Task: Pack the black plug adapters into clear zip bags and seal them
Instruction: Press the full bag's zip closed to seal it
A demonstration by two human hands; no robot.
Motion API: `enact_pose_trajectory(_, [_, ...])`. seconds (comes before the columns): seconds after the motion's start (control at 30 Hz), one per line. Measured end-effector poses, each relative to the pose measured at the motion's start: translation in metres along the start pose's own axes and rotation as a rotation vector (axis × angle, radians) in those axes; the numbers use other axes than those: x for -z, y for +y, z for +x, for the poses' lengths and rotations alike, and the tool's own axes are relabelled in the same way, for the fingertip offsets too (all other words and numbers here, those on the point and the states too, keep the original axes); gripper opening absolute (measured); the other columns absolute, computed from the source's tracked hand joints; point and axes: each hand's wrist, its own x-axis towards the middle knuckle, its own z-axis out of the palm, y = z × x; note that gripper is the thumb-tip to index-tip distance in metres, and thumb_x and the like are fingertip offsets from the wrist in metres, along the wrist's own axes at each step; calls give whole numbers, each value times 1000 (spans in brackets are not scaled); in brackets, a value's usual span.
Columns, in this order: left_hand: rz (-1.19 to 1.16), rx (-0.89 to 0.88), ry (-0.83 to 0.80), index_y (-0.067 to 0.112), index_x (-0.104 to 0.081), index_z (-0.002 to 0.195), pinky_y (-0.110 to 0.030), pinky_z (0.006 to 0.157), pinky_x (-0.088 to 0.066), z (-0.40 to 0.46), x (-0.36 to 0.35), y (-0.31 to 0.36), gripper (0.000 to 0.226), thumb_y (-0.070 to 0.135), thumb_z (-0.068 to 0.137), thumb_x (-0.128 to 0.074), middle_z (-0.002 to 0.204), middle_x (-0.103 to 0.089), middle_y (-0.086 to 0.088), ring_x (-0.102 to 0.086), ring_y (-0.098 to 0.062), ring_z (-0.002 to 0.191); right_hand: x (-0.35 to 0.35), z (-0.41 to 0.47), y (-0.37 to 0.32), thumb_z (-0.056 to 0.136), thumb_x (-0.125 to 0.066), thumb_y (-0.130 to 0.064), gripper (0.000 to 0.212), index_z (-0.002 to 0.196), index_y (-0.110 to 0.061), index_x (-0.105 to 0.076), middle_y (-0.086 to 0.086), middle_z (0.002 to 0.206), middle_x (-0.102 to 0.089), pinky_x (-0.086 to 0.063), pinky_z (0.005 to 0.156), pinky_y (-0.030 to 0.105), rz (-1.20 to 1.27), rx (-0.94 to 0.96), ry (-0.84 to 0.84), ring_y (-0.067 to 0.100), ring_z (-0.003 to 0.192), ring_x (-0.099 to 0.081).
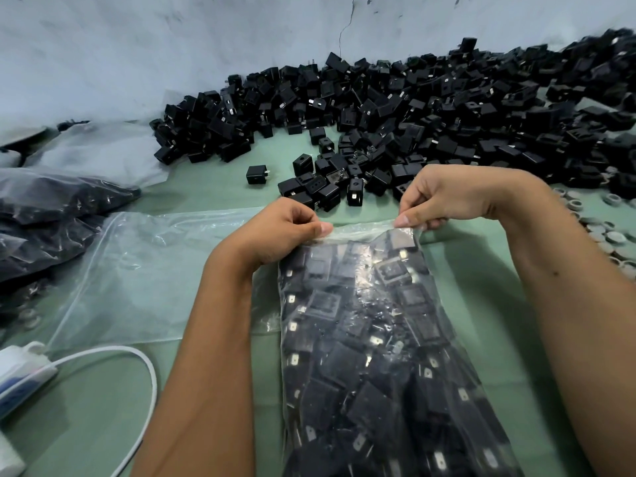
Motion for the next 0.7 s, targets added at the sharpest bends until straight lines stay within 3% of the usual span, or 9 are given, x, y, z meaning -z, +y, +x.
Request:
enact_pose_trajectory(0.13, [-22,10,83,18,-46,57,-15,42,-35,0,-7,2,50,40,93,-72,48,-37,6,-33,-10,40,3,1,2,71,-74,-58,45,60,-14,-72,1,57,-63,-47,52,20,-37,-126,6,10,49,-53])
enact_pose_trajectory(0.23, [-5,31,187,23,-39,50,-16,44,-36,2,-13,2,58,46,90,-75,45,-31,9,-28,-11,39,0,0,2,73,-72,-55,36,60,-22,-77,0,58,-65,-46,55,21,-34,-145,-36,10,52,-54])
enact_pose_trajectory(0.43, [98,-46,434,21,-35,46,-43,61,-50,3,-29,-3,65,50,94,-67,44,-29,8,-25,-14,43,-14,2,3,83,-75,-55,49,60,-14,-61,-4,52,-52,-39,59,27,-185,-216,129,13,53,-44])
enact_pose_trajectory(0.57, [311,-33,637,8,-49,55,-33,56,-41,-3,-26,-3,59,46,98,-62,49,-48,1,-43,-19,49,-30,-2,-14,81,-72,-63,63,53,-17,-41,-4,51,-34,-31,54,29,-359,-283,275,16,54,-35])
enact_pose_trajectory(0.7, [549,91,840,20,-53,70,-32,60,-41,-30,-23,16,42,47,102,-53,66,-58,2,-58,-23,66,-48,-22,-24,90,-57,-69,68,52,-16,-37,-1,51,-37,-33,50,29,-391,-390,436,16,47,-38])
